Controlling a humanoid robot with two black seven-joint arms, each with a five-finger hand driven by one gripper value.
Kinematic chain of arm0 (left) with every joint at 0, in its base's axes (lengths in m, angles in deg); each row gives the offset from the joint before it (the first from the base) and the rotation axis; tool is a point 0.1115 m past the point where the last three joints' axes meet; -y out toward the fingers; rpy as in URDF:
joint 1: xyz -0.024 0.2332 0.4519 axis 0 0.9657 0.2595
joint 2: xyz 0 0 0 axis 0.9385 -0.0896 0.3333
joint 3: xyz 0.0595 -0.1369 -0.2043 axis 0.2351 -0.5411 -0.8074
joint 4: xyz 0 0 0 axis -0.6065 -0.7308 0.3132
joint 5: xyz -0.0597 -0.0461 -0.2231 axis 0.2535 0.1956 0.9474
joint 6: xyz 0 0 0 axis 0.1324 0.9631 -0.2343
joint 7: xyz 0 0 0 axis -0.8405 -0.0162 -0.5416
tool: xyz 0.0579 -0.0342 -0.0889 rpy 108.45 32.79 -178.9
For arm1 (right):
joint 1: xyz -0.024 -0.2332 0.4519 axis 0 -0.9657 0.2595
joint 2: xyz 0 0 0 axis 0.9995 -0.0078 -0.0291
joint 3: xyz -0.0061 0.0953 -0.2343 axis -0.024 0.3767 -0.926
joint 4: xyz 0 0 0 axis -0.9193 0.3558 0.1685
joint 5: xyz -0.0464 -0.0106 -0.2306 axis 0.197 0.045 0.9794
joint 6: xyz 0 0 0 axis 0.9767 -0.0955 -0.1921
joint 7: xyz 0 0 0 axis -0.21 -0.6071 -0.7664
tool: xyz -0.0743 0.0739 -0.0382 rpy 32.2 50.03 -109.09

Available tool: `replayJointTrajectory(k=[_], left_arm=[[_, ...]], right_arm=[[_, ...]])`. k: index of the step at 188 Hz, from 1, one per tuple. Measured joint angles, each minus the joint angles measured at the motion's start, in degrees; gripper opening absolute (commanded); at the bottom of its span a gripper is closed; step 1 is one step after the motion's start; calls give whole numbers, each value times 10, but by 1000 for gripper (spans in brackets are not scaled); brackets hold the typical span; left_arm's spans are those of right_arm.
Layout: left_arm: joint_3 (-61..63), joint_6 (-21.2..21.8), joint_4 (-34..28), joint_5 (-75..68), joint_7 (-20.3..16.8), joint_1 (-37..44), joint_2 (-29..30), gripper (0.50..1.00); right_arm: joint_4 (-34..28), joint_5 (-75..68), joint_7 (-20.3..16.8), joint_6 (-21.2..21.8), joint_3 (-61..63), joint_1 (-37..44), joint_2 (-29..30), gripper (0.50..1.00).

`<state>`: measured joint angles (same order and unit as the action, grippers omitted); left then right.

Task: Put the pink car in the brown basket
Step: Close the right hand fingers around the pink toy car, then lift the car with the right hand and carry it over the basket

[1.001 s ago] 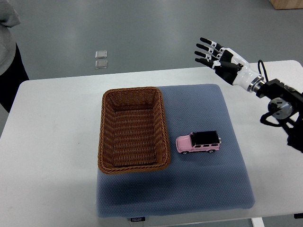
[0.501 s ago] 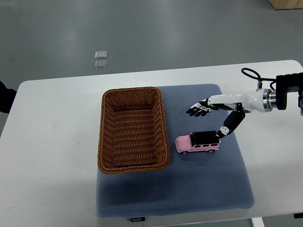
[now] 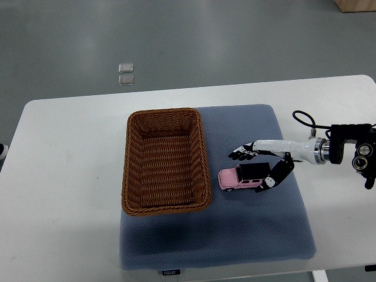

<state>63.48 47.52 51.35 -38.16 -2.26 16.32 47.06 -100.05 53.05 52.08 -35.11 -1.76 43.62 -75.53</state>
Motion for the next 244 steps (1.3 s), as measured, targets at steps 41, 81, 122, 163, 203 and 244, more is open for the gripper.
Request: replayJointTrajectory(k=[41, 81, 122, 163, 203, 244], left_arm=[[1, 0, 0, 0, 0, 0, 0, 1000], [0, 0, 0, 0, 0, 0, 0, 1000], [-1, 0, 0, 0, 0, 0, 0, 1000], [-2, 0, 0, 0, 0, 0, 0, 1000], [-2, 0, 0, 0, 0, 0, 0, 1000], [-2, 0, 0, 0, 0, 0, 0, 1000]], right_arm=[[14, 27, 3, -30, 0, -13, 8, 803], [27, 55, 14, -47, -12, -15, 14, 500], [30, 73, 29, -51, -8, -9, 1, 500], [4, 41, 33, -19, 8, 54, -68, 500], [-6, -13, 26, 30, 33, 150, -79, 500], [66, -35, 17, 33, -18, 233, 47, 500]])
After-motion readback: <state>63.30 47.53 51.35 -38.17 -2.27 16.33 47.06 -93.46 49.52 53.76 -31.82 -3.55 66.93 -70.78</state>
